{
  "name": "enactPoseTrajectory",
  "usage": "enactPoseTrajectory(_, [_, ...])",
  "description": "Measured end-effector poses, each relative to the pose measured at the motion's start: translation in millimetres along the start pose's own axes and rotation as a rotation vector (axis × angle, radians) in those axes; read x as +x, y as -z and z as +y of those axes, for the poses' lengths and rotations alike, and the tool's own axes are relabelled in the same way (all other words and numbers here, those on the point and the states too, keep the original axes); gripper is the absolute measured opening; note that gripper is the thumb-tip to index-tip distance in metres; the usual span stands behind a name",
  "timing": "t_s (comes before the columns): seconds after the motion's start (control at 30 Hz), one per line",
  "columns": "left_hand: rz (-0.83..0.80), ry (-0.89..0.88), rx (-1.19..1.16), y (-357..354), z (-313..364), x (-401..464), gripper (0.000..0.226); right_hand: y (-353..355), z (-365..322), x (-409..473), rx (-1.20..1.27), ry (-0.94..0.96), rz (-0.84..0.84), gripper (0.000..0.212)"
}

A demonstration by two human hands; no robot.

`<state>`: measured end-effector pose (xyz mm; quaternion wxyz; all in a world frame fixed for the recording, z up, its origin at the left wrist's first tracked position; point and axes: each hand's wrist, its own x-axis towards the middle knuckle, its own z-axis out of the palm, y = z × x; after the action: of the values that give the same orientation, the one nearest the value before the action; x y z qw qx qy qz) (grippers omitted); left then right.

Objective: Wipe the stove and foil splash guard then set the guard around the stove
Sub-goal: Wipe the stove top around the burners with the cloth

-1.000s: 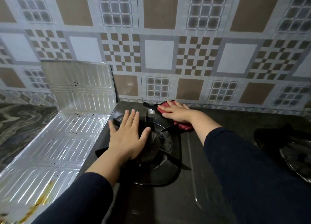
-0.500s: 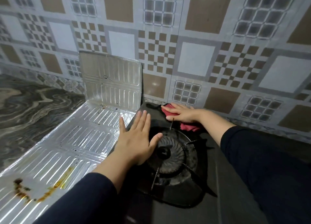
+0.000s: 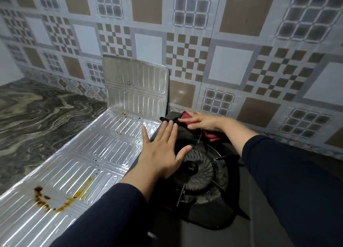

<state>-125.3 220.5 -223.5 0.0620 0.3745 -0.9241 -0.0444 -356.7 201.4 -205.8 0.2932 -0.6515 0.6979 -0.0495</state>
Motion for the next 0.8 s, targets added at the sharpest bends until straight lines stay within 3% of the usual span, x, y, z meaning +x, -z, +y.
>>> enactPoseTrajectory(0.17, [-0.003,-0.003,0.01,1,2,1,0.082,-9,29,-49,0.108,-0.138,0.157,0.043])
enactPoseTrajectory(0.4, [-0.012,-0.016,-0.02,3,0,-1,0.084,-49,36,-107,-0.078,-0.334,0.381,0.042])
enactPoseTrajectory(0.8, [-0.018,-0.048,-0.024,1,-2,0,0.09,-116,-19,-185,-0.063,-0.715,0.527,0.046])
